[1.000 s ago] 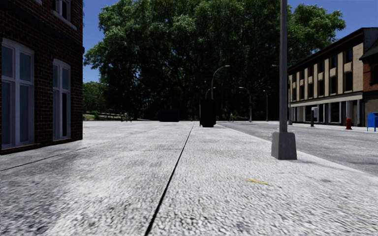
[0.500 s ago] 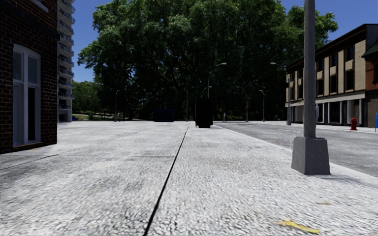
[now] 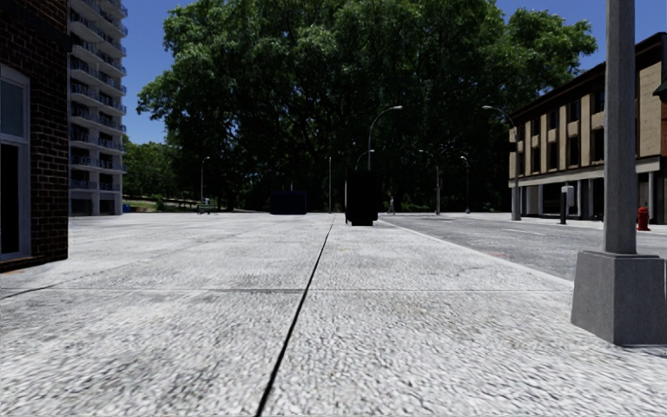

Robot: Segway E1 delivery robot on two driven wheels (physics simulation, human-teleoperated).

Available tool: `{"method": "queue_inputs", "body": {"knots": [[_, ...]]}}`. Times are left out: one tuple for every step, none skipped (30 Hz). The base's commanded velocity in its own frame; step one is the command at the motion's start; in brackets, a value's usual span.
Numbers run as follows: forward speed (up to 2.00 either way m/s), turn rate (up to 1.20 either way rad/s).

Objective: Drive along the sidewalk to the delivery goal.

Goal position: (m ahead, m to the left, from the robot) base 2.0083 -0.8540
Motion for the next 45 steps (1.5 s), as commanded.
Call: {"method": "queue_inputs", "body": {"knots": [[0.92, 0.00], [0.92, 0.00], [0.92, 0.00], [0.92, 0.00], [0.92, 0.00], [0.92, 0.00], [0.92, 0.00], [0.92, 0.00], [0.92, 0.00], [0.92, 0.00], [0.92, 0.00], [0.92, 0.00], [0.92, 0.00], [0.92, 0.00], [0.92, 0.00], [0.92, 0.00], [0.92, 0.00], [0.92, 0.00], [0.92, 0.00], [0.92, 0.00], [0.92, 0.00], [0.92, 0.00], [0.92, 0.00], [0.92, 0.00], [0.92, 0.00], [0.92, 0.00], [0.92, 0.00], [0.92, 0.00], [0.92, 0.00], [0.91, 0.00], [0.91, 0.00], [0.91, -0.02], [0.91, -0.23], [0.91, -0.33], [0.91, -0.36], [0.90, -0.37], [0.89, -0.37], [0.87, -0.37], [0.85, -0.37], [0.85, -0.37], [0.83, -0.37], [0.81, -0.37], [0.79, -0.37], [0.77, -0.37], [0.76, -0.37]]}}
